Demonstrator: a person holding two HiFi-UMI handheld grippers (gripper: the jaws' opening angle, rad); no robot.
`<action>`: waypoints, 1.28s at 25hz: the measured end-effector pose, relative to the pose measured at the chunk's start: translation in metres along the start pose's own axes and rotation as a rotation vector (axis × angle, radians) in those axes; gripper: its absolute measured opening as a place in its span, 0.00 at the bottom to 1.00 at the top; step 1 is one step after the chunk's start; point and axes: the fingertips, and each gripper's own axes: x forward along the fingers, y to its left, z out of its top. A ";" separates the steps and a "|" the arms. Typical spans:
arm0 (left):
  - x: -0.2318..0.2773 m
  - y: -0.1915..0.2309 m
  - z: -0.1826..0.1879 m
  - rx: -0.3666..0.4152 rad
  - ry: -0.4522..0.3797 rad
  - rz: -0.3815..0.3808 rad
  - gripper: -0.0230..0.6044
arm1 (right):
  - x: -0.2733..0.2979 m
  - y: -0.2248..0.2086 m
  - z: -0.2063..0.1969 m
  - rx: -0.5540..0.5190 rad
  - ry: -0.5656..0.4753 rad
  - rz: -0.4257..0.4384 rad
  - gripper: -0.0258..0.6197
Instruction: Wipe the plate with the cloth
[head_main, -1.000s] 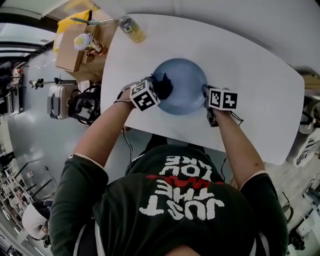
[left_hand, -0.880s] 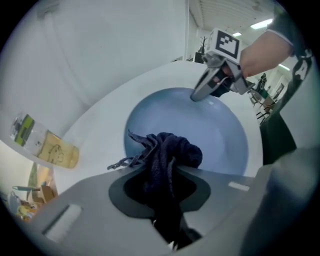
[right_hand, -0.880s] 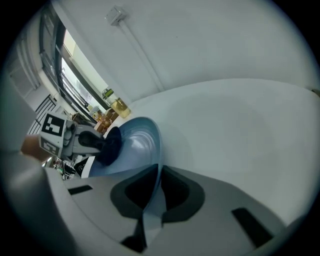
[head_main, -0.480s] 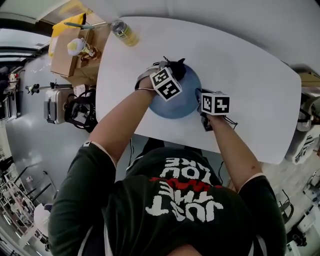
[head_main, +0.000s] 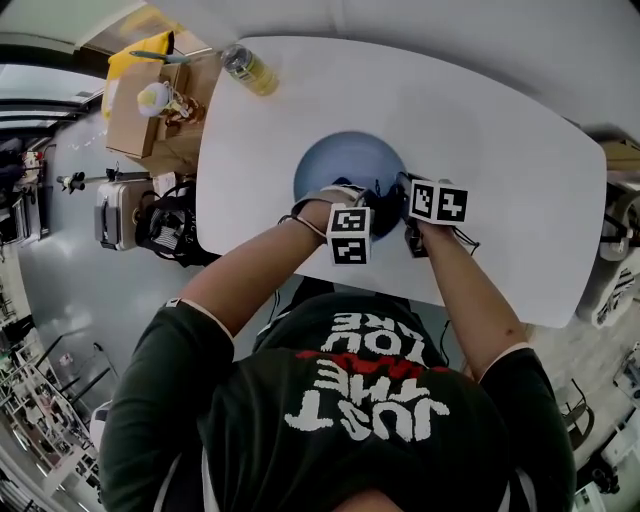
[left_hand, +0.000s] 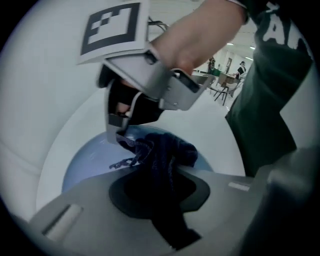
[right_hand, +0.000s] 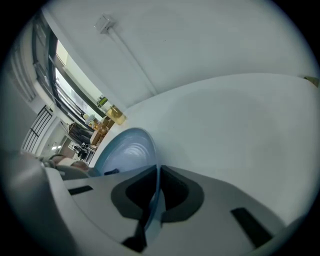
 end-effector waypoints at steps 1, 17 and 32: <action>-0.001 -0.012 -0.004 0.007 0.009 -0.027 0.15 | 0.000 0.000 0.000 -0.004 -0.002 0.000 0.06; -0.045 0.035 -0.130 -0.379 0.139 0.149 0.15 | -0.002 0.010 -0.008 -0.089 0.007 -0.020 0.06; 0.000 0.021 -0.009 -0.114 0.054 0.169 0.14 | -0.007 0.003 -0.013 -0.018 -0.029 -0.039 0.06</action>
